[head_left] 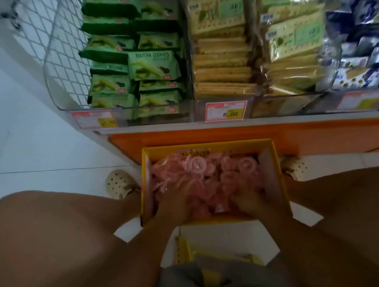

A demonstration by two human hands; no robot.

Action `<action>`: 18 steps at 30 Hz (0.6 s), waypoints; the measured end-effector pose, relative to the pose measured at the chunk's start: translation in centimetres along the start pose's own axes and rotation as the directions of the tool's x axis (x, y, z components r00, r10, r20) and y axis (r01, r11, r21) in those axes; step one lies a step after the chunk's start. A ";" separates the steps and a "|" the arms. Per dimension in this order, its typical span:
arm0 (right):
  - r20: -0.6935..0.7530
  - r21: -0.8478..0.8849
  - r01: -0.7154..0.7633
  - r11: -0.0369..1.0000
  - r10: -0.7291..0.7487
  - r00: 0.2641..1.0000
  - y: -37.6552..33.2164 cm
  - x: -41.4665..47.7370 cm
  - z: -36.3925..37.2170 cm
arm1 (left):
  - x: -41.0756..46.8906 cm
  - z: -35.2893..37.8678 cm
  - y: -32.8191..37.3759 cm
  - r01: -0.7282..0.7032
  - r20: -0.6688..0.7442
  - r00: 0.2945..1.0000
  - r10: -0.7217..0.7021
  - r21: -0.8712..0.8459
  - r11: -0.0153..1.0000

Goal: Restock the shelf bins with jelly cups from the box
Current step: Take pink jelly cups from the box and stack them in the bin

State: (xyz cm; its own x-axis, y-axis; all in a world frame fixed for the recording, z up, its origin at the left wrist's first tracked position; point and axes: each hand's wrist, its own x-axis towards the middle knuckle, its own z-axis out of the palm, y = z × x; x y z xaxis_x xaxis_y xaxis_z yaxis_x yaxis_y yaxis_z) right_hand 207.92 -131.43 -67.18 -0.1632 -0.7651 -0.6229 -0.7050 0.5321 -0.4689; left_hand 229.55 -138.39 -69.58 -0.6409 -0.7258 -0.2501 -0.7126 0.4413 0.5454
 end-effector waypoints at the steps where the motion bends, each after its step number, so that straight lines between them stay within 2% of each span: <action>1: 0.003 -0.023 0.012 1.000 -0.012 1.000 0.4 0.8 0.8 | 0.1 0.4 -0.1 -0.002 0.037 0.999 0.003 -0.023 1.000; 3: -0.073 0.035 0.029 0.999 -0.026 0.997 0.7 2.0 1.6 | 0.6 1.5 -0.3 0.033 0.125 0.992 -0.030 -0.026 0.999; 5: -0.078 0.180 -0.018 0.984 0.033 0.996 0.9 2.8 1.8 | 1.4 2.4 -0.1 0.014 0.154 0.988 -0.015 0.007 1.000; 10: 0.069 0.217 -0.056 0.975 0.042 0.997 1.4 3.9 0.5 | 3.2 2.4 0.6 0.109 0.208 0.972 -0.108 0.010 0.994; 14: 0.005 0.345 -0.043 0.938 0.044 0.999 1.7 3.9 0.1 | 4.0 1.8 1.6 0.177 0.277 0.945 -0.175 0.018 0.984; 18: 0.123 0.465 -0.087 0.881 0.033 0.992 2.2 3.2 0.2 | 4.1 2.1 2.0 0.167 0.276 0.937 -0.213 0.180 0.969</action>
State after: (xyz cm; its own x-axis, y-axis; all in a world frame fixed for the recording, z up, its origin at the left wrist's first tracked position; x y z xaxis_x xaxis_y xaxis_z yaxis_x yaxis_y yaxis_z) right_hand 206.04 -132.61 -70.32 -0.1001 -0.6967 -0.7103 -0.2857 0.7039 -0.6502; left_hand 224.90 -139.40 -71.16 -0.5275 -0.6286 -0.5715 -0.8494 0.4013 0.3426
